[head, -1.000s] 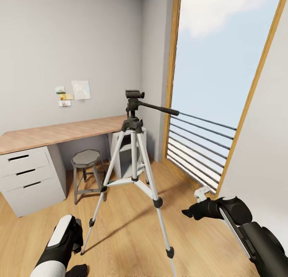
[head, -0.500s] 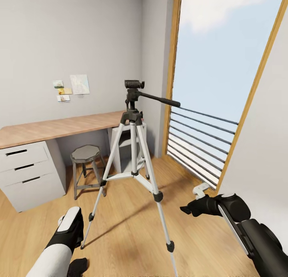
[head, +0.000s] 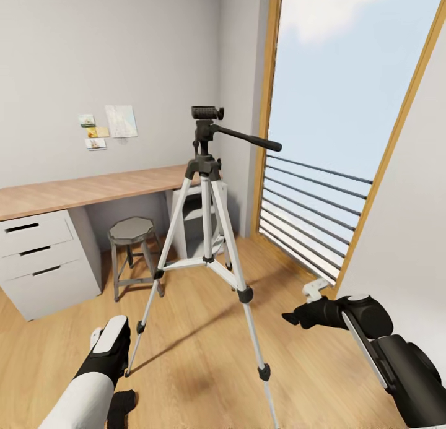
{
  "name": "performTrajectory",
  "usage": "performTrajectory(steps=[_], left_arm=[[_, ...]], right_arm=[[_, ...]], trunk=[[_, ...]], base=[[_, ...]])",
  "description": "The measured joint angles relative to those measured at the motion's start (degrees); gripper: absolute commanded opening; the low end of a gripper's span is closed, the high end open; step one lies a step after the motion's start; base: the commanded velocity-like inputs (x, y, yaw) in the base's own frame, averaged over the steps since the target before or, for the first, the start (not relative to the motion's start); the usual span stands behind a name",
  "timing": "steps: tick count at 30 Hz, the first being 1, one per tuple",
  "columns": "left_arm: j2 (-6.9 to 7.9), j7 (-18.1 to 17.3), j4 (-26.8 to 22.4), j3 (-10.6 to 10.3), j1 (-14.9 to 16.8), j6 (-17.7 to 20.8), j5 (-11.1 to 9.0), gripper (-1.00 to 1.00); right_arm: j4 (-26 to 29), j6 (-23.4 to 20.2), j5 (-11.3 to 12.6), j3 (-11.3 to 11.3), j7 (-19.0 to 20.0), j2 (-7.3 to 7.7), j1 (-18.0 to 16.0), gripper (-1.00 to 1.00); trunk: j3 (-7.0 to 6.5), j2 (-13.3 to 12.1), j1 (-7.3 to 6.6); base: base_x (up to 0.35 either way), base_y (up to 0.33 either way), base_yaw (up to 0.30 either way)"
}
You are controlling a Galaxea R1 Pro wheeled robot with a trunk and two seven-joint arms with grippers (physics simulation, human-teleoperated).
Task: Attach the digital camera to the camera tripod in the bedroom.
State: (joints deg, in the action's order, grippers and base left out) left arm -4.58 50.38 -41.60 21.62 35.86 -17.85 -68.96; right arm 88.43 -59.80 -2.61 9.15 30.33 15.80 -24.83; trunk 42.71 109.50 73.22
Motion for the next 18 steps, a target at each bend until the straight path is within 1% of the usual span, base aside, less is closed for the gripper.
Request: performTrajectory(steps=[11,18], left_arm=[[-0.05,0.0,0.1,-0.2,0.1,0.0,0.3,1.0],[0.03,0.2,0.7,-0.8,0.5,0.0,0.3,1.0]], right_arm=[[0.1,0.0,0.0,-0.5,0.0,-0.18,0.0,1.0],[0.1,0.0,-0.5,-0.6,-0.1,-0.19,0.0,1.0]], trunk=[[2.95,4.4,2.42],[4.57,7.2,3.95]], base=[[0.0,0.0,0.0],[0.0,0.0,0.0]])
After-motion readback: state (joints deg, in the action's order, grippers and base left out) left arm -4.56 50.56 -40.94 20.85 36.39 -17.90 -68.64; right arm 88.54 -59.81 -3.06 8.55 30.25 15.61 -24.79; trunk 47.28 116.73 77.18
